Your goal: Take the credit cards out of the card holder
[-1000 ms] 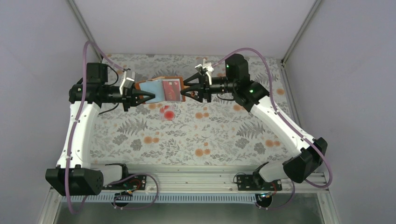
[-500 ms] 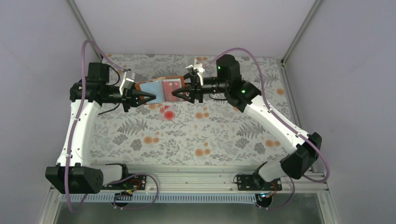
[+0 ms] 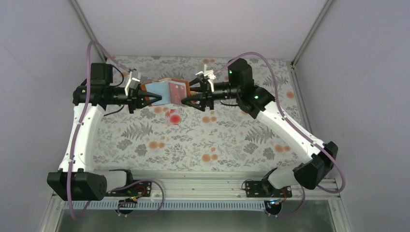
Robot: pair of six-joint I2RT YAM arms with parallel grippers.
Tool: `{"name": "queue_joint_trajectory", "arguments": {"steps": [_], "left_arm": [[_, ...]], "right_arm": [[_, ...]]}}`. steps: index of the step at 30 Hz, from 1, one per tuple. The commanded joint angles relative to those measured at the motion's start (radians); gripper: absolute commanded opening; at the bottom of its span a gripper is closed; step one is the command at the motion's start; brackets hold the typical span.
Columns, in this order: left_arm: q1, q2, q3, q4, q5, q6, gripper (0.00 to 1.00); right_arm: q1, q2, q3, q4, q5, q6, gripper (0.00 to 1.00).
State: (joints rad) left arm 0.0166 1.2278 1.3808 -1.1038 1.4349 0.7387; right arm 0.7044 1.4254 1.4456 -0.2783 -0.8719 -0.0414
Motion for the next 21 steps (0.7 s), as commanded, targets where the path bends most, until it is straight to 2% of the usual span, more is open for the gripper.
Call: {"name": "queue_joint_trajectory", "arguments": {"steps": [1,4,6,8,13,19,21], "left_arm": [[0.000,-0.013,-0.014,0.041,0.012,-0.018,0.02],[0.000,-0.010,-0.014,0.040,0.016,-0.017,0.02],[0.000,-0.010,-0.014,0.039,0.018,-0.015,0.02],[0.000,-0.010,-0.014,0.038,0.018,-0.013,0.03],[0.000,-0.013,-0.012,0.030,0.023,-0.004,0.02],[0.000,-0.013,-0.016,0.037,0.019,-0.012,0.02],[0.000,-0.012,-0.016,0.039,0.019,-0.014,0.02]], "right_arm": [[-0.048,-0.082,-0.037,-0.037,-0.001,-0.039,0.64],[-0.055,-0.088,-0.029,-0.063,0.036,-0.047,0.59],[-0.057,-0.089,-0.027,-0.060,0.055,-0.044,0.51],[-0.056,-0.085,-0.024,-0.052,0.066,-0.033,0.47],[-0.056,-0.074,-0.024,-0.041,0.075,-0.016,0.48],[-0.055,-0.057,-0.020,-0.038,0.056,-0.007,0.57],[-0.050,-0.049,-0.022,-0.038,0.075,0.001,0.54]]}}
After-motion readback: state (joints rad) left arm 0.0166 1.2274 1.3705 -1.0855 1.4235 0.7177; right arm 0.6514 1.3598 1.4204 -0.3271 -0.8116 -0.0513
